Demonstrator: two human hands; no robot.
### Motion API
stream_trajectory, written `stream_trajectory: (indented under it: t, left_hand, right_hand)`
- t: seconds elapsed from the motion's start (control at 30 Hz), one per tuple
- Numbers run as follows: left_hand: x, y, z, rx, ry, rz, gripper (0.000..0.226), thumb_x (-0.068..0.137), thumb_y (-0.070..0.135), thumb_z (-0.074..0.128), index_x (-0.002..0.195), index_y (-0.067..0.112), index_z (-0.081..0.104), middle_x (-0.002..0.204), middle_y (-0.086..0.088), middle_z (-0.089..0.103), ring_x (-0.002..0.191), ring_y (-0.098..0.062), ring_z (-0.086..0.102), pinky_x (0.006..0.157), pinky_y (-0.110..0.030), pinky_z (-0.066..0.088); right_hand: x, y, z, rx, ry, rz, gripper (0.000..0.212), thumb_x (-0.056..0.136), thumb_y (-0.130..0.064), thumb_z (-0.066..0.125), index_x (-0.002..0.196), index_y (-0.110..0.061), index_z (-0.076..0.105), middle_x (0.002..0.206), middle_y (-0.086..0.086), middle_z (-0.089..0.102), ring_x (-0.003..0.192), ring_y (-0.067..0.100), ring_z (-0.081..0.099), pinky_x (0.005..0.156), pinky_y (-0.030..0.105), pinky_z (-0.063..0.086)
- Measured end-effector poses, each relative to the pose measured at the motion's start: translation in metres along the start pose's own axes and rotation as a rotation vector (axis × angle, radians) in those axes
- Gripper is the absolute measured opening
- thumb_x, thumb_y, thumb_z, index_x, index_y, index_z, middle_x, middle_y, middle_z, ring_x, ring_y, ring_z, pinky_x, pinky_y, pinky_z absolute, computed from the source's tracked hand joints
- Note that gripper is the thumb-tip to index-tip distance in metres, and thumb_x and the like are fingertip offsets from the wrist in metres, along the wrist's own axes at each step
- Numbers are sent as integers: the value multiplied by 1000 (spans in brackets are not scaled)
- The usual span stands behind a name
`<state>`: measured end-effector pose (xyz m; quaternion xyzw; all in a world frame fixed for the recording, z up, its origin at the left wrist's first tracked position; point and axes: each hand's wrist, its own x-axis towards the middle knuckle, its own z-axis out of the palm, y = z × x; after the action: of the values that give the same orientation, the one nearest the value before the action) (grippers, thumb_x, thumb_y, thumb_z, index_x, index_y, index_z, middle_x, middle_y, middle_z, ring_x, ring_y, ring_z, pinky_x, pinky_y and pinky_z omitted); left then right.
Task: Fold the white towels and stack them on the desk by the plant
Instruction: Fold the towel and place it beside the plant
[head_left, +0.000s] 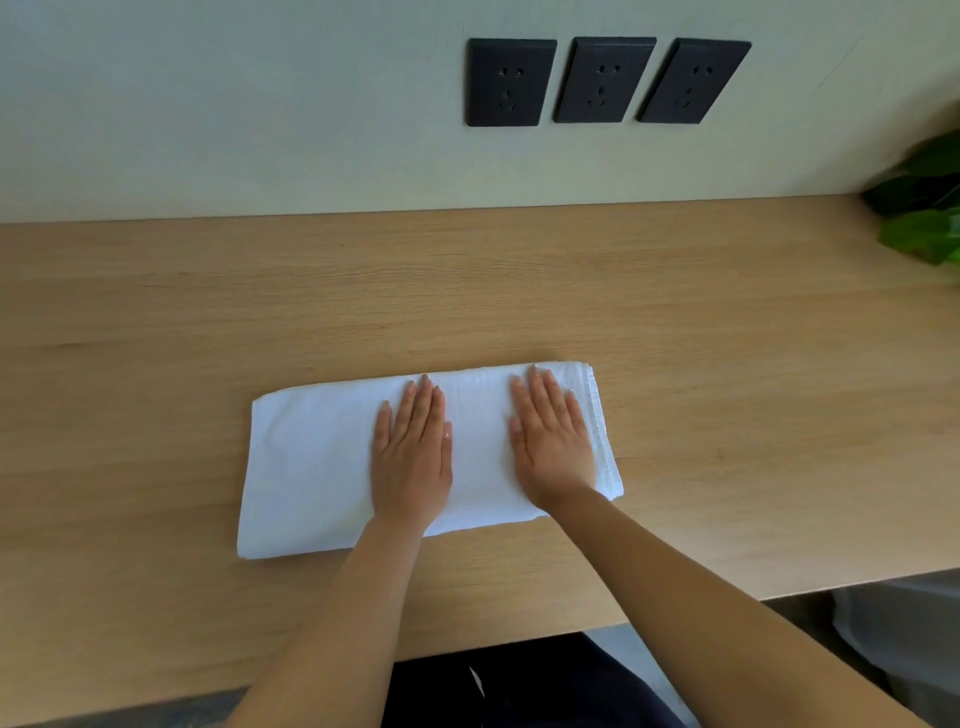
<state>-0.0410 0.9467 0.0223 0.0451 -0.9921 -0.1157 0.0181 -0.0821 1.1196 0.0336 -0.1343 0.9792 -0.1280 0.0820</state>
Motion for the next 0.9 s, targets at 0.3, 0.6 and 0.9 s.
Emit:
stream_trajectory:
  t: [0.3,0.6,0.9]
  left_hand:
    - [0,0,2,-10,1,-3,53,101,29,18,143,5,39,153,-7,33,143,-20,25,115,-43,16]
    - [5,-1,-12,-256,83,-58,56,98,33,22,142,2,39,148,-10,41,139,-22,34,114,-31,16]
    - [-2,-3,-4,-157,37,-75,58,103,34,12,141,1,40,149,-12,40,140,-23,33,115,-36,12]
  right_hand:
    - [-2,29,-5,50,23,103,61,95,-46,-3,151,-24,-5,158,-9,-13,144,10,-22,117,30,-15]
    - [5,-12,-18,108,153,8,64,94,-35,7,151,-10,20,160,8,5,145,20,-12,117,43,-12]
    - [2,-39,19,126,109,-172,53,98,-22,20,147,-7,33,156,10,21,146,21,11,120,39,5]
